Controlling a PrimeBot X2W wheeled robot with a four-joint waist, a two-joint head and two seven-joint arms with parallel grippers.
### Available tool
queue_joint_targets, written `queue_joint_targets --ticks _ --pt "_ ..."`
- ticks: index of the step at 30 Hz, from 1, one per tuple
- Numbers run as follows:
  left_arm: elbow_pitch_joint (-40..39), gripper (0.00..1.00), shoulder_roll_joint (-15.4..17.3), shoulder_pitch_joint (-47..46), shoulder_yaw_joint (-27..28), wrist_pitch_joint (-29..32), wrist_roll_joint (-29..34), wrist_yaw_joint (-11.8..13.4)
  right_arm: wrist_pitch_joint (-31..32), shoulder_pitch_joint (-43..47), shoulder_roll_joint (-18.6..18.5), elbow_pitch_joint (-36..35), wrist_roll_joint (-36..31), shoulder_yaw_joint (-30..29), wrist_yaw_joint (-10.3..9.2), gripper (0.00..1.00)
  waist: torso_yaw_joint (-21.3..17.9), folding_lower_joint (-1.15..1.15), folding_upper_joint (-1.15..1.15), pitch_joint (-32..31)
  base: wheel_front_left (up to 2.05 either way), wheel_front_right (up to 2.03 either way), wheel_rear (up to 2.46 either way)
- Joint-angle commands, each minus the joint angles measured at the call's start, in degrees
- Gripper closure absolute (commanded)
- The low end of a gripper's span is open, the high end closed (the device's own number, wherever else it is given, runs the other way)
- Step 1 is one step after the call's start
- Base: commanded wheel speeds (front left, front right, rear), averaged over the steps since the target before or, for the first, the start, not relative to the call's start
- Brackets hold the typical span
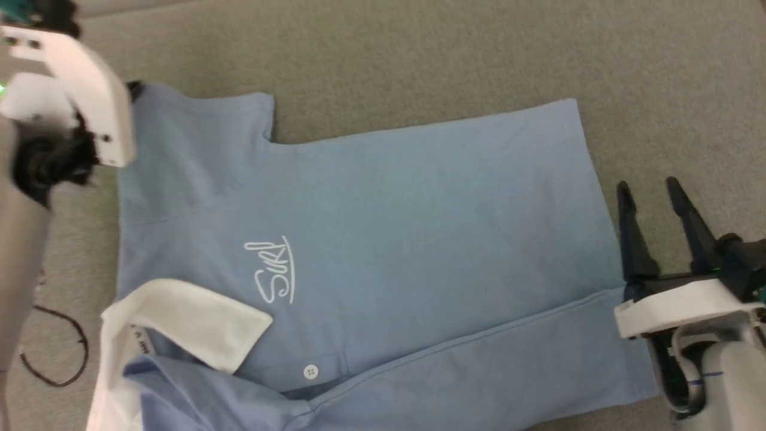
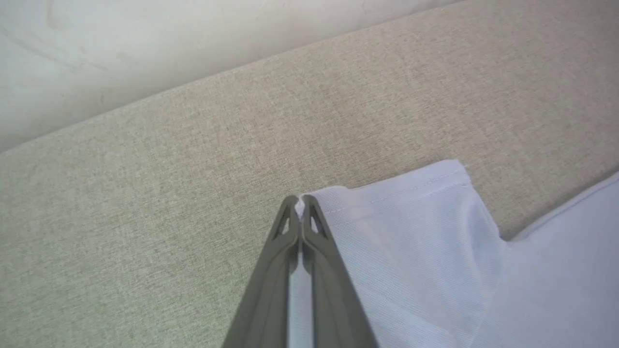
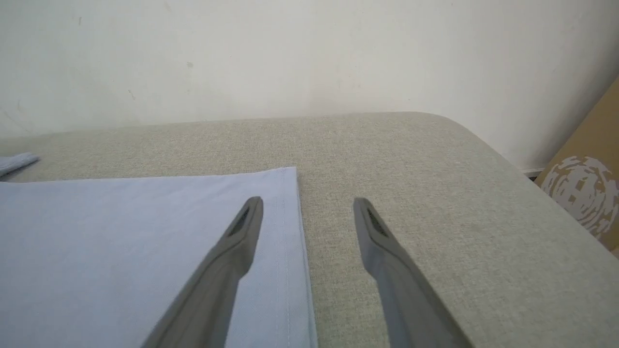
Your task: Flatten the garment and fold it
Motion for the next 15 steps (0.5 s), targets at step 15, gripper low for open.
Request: queue_joint_targets --ticks 15 --pt "-21.0 1.0 -0.1 12.7 -9.1 -21.4 5.5 1.4 34.7 -6.9 -19.4 -3.9 10.5 3.4 -0.05 0.0 12.0 0.0 0.0 -6.2 0.0 0.0 0.0"
